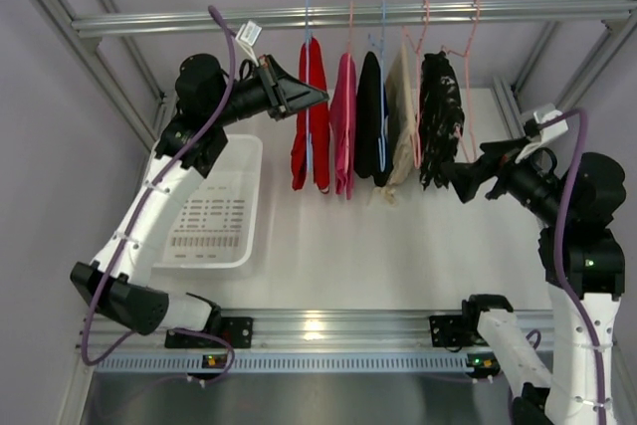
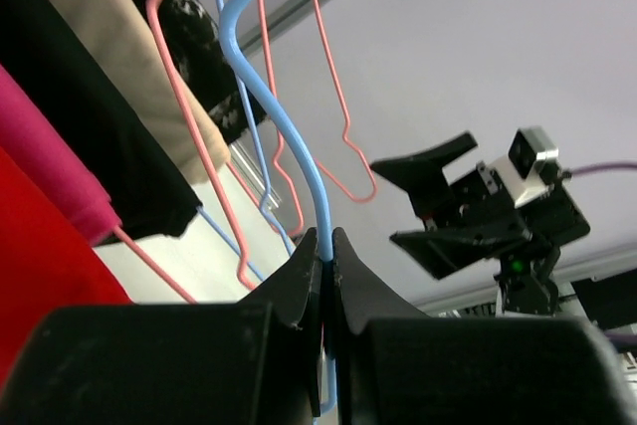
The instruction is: Remove the trousers from the hanger
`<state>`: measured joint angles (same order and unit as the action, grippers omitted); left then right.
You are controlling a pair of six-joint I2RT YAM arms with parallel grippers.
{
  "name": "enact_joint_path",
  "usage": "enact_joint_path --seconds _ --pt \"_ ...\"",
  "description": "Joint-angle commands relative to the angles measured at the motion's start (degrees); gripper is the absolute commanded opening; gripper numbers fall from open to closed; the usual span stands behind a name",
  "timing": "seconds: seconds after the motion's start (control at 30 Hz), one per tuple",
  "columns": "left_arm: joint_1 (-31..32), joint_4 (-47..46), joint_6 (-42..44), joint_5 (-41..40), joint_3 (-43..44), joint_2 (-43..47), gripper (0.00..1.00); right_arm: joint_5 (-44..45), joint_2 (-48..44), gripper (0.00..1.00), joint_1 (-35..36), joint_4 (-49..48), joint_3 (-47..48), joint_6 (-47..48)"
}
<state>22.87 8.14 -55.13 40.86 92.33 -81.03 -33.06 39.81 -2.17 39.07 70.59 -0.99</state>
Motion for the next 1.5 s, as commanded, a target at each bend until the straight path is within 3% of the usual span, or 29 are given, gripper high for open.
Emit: enact_joint_path --seconds 0.0,0.17,0.4,0.53,0.7,1.27,1.47 --pt "0.1 -9.3 1.5 -0.3 -3.4 9.2 0.00 -7.1 2.4 0.99 -0.8 -7.2 3.6 -9.5" --pt "0.5 -7.4 2.7 -0.6 -8.9 14.0 0.00 -10.3 5.8 1.00 -0.5 -10.3 5.0 -14.9" --pt "2.6 -4.7 7.7 -1.1 -13.8 20.0 0.00 -14.0 9.0 0.97 1.6 -22.5 4.4 -32.0" --pt "6.6 -1.5 13.2 -5.2 -14.8 22.1 0.00 -9.3 12.8 0.90 13.8 -24.9 6.2 -33.7" --pt "7.3 -0.2 16.3 -5.9 -14.7 22.7 0.00 -7.8 16.2 0.79 17.8 -33.0 4.2 -45.0" --pt "9.7 0.4 19.4 -16.8 -11.8 23.0 0.00 -1.0 37.6 0.68 38.0 -32.8 24.8 -46.1" --pt "9.6 0.6 19.3 -18.7 -8.0 22.2 0.00 0.4 41.0 0.66 41.2 -32.1 24.3 -48.2"
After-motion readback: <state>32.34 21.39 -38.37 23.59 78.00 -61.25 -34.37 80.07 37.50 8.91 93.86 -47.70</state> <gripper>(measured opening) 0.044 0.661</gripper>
